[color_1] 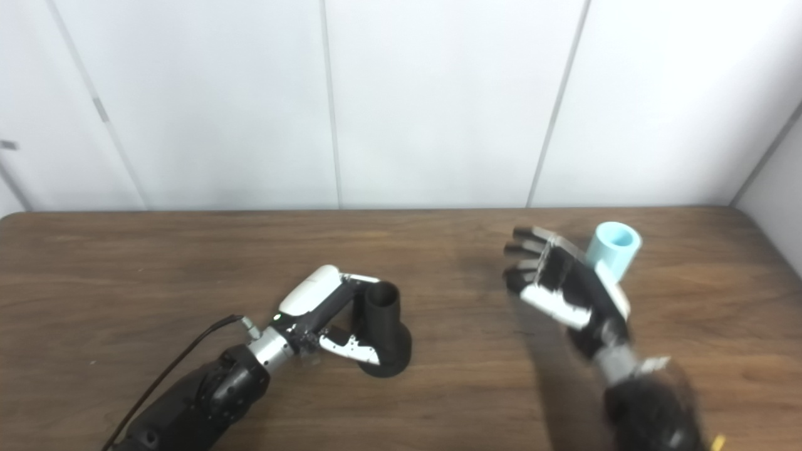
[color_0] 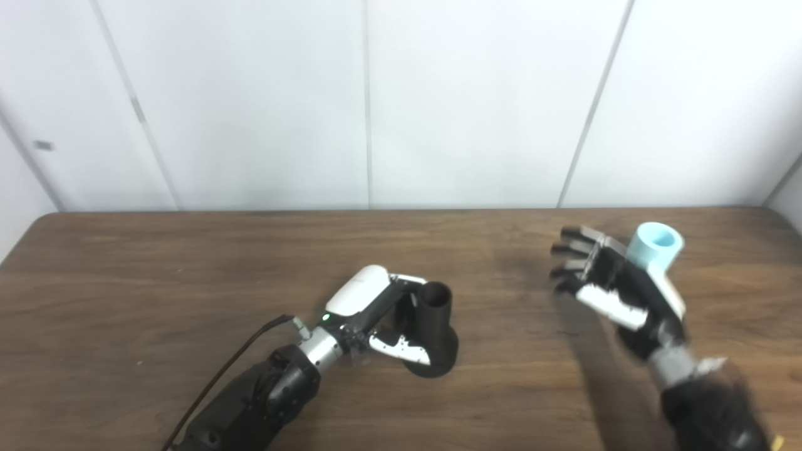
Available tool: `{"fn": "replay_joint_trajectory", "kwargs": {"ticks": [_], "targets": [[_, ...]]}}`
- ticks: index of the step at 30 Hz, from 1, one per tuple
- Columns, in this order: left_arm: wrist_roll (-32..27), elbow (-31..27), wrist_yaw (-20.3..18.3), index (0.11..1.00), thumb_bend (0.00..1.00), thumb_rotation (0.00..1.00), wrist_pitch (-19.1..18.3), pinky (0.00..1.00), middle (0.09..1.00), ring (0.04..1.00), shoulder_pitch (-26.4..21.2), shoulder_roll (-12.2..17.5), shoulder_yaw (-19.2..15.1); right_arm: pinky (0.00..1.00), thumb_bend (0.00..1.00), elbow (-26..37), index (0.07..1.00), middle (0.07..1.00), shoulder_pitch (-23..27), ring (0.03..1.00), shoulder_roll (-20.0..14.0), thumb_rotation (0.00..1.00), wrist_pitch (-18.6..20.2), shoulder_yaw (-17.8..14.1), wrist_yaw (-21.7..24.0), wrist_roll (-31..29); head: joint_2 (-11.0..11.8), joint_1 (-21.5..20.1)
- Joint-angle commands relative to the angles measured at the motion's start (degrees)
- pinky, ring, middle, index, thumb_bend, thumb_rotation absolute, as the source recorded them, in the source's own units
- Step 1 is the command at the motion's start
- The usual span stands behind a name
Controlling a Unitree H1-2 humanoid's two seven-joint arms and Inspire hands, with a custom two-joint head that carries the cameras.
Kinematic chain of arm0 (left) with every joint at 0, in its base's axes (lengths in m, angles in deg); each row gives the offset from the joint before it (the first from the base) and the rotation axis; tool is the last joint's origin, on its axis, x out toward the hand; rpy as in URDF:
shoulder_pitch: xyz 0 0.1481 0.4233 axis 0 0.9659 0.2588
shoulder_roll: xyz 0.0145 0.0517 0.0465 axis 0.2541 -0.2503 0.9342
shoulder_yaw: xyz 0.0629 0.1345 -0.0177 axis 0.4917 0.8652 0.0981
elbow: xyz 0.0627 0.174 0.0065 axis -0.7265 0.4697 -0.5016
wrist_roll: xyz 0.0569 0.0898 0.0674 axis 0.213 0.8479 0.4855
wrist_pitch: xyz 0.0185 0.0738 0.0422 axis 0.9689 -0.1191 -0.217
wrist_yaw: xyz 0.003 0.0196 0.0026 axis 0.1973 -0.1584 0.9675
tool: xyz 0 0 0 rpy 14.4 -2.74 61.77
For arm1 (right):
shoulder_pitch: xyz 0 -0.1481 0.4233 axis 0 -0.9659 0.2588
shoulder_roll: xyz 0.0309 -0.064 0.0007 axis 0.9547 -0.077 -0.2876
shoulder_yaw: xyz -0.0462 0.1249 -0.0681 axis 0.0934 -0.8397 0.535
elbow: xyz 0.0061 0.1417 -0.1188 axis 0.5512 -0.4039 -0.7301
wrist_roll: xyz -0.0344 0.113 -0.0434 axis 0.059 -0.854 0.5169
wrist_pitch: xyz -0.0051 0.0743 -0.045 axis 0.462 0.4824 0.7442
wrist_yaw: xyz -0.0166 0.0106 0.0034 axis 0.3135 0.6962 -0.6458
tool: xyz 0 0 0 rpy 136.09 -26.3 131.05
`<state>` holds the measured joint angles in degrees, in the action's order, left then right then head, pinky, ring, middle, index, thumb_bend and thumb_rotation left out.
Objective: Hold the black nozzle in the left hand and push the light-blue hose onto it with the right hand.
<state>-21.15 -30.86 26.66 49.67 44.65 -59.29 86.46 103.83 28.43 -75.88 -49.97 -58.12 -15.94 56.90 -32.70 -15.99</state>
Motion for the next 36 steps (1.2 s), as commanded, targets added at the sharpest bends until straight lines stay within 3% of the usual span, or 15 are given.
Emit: {"fn": "replay_joint_trajectory", "kwargs": {"ticks": [1,3,5,10,17,24,30,36], "targets": [[6.7,6.9,-7.4,0.507,0.50,0.00,-4.4,0.36,0.501,0.392,6.6,2.2,4.6,0.46,0.69,8.6,0.731,0.725,7.3,0.594,-4.8,0.17,5.4,0.6,-0.8,6.8,2.3,-5.0],[7.2,7.9,-6.4,0.508,0.50,0.00,-3.8,0.35,0.500,0.389,6.6,2.4,4.7,0.45,0.69,11.0,0.738,0.731,9.6,0.572,-7.3,0.13,9.2,1.4,0.2,11.3,3.6,-7.4],[8.0,8.4,-5.6,0.526,0.50,0.00,-4.3,0.35,0.492,0.381,6.6,2.6,5.0,0.54,0.74,12.0,0.747,0.754,11.6,0.656,-9.0,0.17,11.1,1.5,1.7,15.8,4.6,-8.7],[8.6,9.0,-2.9,0.517,0.50,0.00,-3.8,0.35,0.484,0.375,7.0,3.3,4.4,0.60,0.77,9.6,0.768,0.794,14.2,0.764,-10.9,0.07,11.4,-0.1,2.8,22.7,7.5,-12.5],[8.2,10.5,-3.2,0.506,0.50,0.00,-2.5,0.35,0.490,0.380,6.2,4.4,4.2,0.83,0.86,-1.8,0.886,0.889,14.7,0.875,-14.3,0.29,9.3,-2.7,-1.6,26.4,9.4,-15.5],[8.8,12.3,-1.1,0.509,0.50,0.00,-1.0,0.32,0.471,0.366,5.3,4.9,5.0,0.89,0.93,-12.9,0.948,0.969,15.9,0.959,-13.6,0.33,7.9,-6.3,-0.8,19.1,9.8,-16.2],[8.0,12.2,-2.0,0.508,0.50,0.00,-0.8,0.32,0.476,0.368,5.0,5.4,5.6,0.94,0.94,-22.2,0.980,1.000,15.2,0.997,-13.9,0.33,2.3,-7.5,-0.7,13.7,9.8,-16.5],[7.3,10.7,-3.1,0.508,0.50,0.00,-1.0,0.32,0.476,0.368,5.6,6.0,5.5,0.92,0.96,-27.8,1.000,1.000,14.3,1.000,-14.0,0.31,-2.2,-7.3,0.9,9.2,9.4,-16.4]]}}
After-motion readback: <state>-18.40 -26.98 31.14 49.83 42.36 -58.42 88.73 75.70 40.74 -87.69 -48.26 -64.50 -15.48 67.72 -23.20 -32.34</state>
